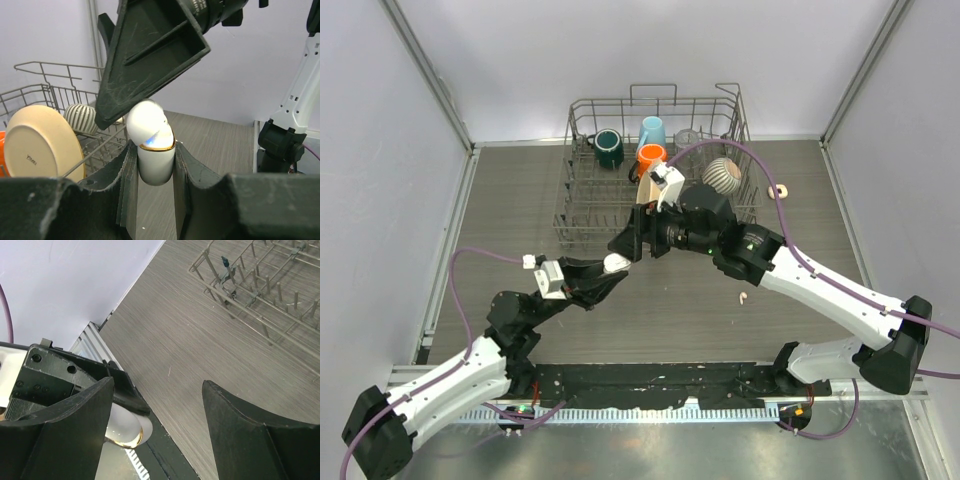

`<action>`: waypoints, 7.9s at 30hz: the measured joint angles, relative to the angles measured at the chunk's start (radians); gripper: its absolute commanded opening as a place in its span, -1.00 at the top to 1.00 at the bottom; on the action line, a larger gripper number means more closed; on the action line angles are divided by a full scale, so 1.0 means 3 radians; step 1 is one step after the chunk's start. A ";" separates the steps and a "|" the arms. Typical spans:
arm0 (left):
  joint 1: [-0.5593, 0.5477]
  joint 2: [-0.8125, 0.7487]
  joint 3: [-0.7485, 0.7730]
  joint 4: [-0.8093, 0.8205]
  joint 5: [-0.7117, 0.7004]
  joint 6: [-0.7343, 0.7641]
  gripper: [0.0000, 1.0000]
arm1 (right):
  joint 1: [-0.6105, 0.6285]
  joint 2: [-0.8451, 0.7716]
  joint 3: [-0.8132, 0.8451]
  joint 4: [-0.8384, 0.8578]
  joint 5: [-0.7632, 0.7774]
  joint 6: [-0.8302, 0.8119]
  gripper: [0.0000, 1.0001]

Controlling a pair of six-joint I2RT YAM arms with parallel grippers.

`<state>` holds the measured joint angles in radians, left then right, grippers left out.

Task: Insert the wireless bluetooth earbuds into the charging case
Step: Close the charging case, then place the charging case at the center of the board, then pick up the charging case at the center of the board.

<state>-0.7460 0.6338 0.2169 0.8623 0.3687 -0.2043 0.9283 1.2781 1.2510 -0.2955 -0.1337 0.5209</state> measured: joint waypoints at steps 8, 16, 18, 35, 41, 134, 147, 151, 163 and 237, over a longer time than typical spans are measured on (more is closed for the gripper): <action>0.0000 -0.0036 -0.0001 -0.0095 -0.0146 0.0008 1.00 | 0.0000 -0.0011 -0.0025 -0.0061 -0.0097 -0.0003 -0.54; 0.0000 -0.0042 -0.0001 -0.0175 -0.0155 -0.0001 1.00 | 0.0003 -0.0018 -0.0033 -0.0118 0.0027 -0.0037 -0.53; 0.0000 -0.0071 0.0001 -0.0252 -0.0164 -0.0017 1.00 | 0.0008 -0.0046 -0.0071 -0.0130 0.0187 -0.0031 -0.54; 0.0000 -0.0092 0.0019 -0.1850 -0.0240 -0.1668 1.00 | 0.0018 -0.0763 -0.0526 -0.0220 0.1822 0.0390 -0.56; 0.0000 0.0366 -0.0235 -0.1839 -0.0289 -0.2352 1.00 | 0.0018 -0.0763 -0.0562 -0.0229 0.1897 0.0451 -0.55; 0.0072 -0.0270 0.0788 -0.3712 -0.1625 -0.2012 -1.00 | -0.3596 0.0334 0.0108 -0.1381 0.1002 0.1081 -0.99; 0.0072 -0.0582 0.0696 -0.3471 -0.1542 -0.1999 -0.99 | -0.3844 0.1633 0.1237 -0.1816 0.0904 0.1602 -0.93; 0.0072 -0.0734 0.0635 -0.3447 -0.1596 -0.2000 -1.00 | -0.3901 0.2177 0.1930 -0.2071 0.0882 0.1642 -0.85; 0.0072 -0.0713 0.0623 -0.3503 -0.1794 -0.2014 -1.00 | -0.3950 0.3123 0.2578 -0.2497 0.0782 0.1818 -0.75; 0.0072 -0.1091 0.0453 -0.3485 -0.2101 -0.2173 -0.99 | -0.3778 0.3891 0.3025 -0.2122 0.0729 0.2070 0.12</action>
<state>-0.7242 0.3065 0.3527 -0.1833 -0.2615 -0.8562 -0.2050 2.4454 2.1586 -0.9321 0.0849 1.1419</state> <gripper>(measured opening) 0.996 0.571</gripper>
